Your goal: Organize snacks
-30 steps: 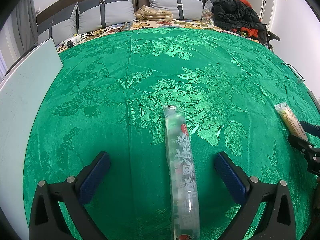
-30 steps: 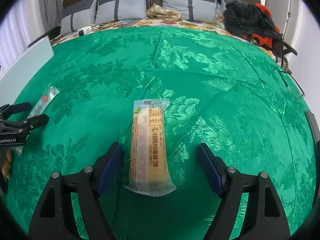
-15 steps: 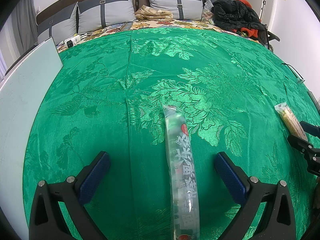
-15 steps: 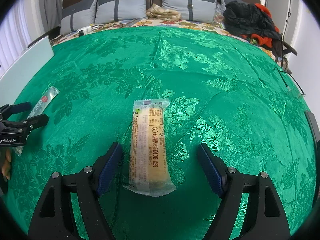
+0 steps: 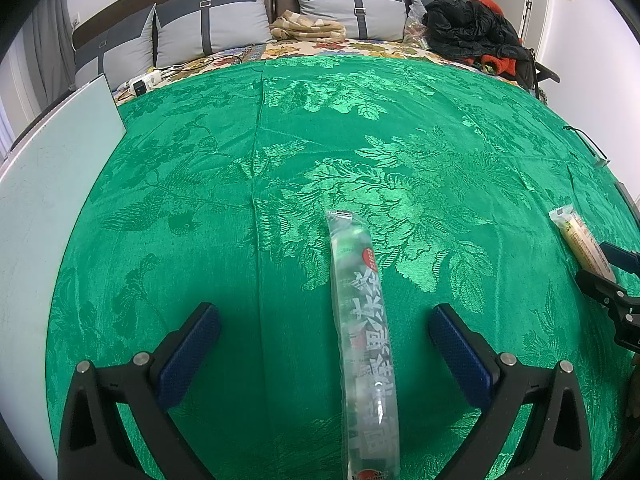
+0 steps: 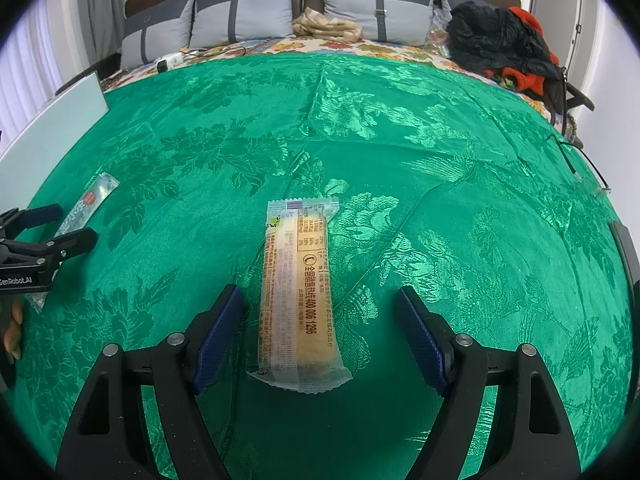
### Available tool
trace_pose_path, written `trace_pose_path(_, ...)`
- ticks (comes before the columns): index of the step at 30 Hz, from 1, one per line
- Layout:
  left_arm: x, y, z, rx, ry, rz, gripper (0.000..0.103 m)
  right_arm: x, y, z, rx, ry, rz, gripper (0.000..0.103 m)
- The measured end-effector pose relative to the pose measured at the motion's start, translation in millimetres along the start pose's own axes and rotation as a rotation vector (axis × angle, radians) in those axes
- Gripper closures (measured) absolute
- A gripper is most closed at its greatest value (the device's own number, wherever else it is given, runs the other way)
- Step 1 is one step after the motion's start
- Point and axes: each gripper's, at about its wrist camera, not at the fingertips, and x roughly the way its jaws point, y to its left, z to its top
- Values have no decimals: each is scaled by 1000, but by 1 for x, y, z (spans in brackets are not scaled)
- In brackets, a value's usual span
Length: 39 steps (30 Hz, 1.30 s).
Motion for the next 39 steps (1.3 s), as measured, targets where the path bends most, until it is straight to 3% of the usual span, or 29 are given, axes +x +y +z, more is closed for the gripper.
trace_pose_path(17, 0, 0, 0, 0, 0, -1, 0, 0, -4, -1, 7, 1, -8, 20)
trace_pose_path(21, 0, 0, 0, 3, 1, -2, 0, 1, -7, 0, 11, 3, 23, 17)
trace_pose_path(24, 2, 1, 6, 39, 78, -38, 0, -1, -16, 3, 24, 35, 86, 18)
trace_pose_path(26, 0, 3, 10, 42, 128, -90, 2, 0, -22, 12, 50, 116, 111, 19)
trace_pose_path(28, -4, -2, 12, 57, 155, -113, 13, -1, -22, 23, 46, 162, 103, 20)
trace_pose_path(31, -5, -13, 15, 113, 174, -65, 35, 1, -9, 36, -21, 207, 105, 21)
trace_pose_path(32, -7, -15, 15, 122, 167, -67, 47, 9, 0, 39, -60, 267, 98, 21)
trace_pose_path(33, -9, -15, 11, 123, 161, -67, 57, 13, 5, 38, -78, 294, 93, 33)
trace_pose_path(34, -12, -13, 11, 116, 151, -65, 82, 16, 10, 38, -98, 311, 80, 44)
trace_pose_path(35, -13, -10, 10, 99, 151, -68, 85, 15, 13, 37, -117, 307, 58, 67)
trace_pose_path(36, -15, -2, 9, 66, 150, -84, 85, 12, 14, 37, -117, 305, 23, 72)
trace_pose_path(39, -30, 20, 2, -54, 127, -144, 85, -1, 6, 37, -32, 296, 40, 72)
